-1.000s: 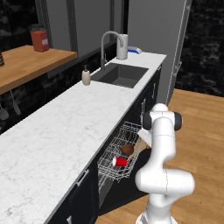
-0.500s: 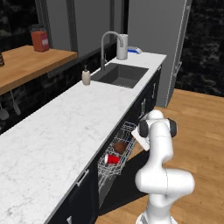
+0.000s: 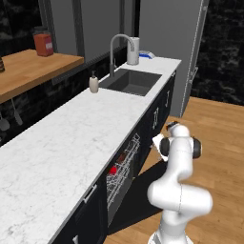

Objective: Pick up the cup and bowl from the counter, place them in the dishwasher, and close the dishwasher door.

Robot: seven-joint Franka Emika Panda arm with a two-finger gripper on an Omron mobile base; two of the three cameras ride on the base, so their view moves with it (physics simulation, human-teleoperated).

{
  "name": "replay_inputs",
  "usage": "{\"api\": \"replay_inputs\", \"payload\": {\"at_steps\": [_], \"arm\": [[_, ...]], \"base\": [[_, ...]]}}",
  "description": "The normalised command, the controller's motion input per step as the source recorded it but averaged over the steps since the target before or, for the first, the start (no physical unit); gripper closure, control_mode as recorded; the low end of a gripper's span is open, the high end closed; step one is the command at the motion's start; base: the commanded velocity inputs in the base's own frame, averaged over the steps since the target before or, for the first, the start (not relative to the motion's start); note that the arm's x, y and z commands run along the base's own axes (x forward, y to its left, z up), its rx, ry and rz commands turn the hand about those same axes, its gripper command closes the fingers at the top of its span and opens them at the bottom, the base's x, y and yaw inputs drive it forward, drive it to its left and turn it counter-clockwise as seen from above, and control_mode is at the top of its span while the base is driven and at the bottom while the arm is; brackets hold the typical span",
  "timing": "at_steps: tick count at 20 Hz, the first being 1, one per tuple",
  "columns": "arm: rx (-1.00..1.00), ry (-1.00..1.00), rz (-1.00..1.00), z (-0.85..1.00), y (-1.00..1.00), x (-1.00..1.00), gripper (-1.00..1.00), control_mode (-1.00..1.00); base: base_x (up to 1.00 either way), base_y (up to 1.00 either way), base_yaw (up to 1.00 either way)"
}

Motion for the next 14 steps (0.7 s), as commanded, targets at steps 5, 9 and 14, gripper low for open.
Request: {"api": "replay_inputs", "payload": {"at_steps": [5, 9, 14], "arm": [[0.22, -0.09, 0.0, 0.94, -0.32, -1.0, -1.0, -1.0], [0.22, -0.12, 0.0, 0.49, -0.22, -1.0, -1.0, -1.0], [0.19, -0.15, 0.0, -0.09, -0.57, -1.0, -1.0, -1.0]], "base": [[0.0, 0.0, 0.0], [0.0, 0.0, 0.0], [0.0, 0.0, 0.0]]}}
